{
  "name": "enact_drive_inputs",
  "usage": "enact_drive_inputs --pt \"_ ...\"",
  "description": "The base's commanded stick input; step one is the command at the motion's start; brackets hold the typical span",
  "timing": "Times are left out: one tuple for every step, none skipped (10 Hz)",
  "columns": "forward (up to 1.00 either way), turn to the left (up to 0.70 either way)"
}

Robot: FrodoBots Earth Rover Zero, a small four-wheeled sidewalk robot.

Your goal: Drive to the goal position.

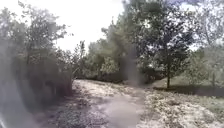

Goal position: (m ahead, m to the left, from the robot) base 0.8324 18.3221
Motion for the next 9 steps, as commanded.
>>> enact_drive_inputs --pt "0.05 0.02" --pt "0.26 0.03" --pt "0.53 0.02" --pt "0.59 0.01" --pt "0.59 0.01" --pt "0.59 0.01" --pt "0.59 0.01" --pt "0.59 0.01" --pt "0.59 0.01"
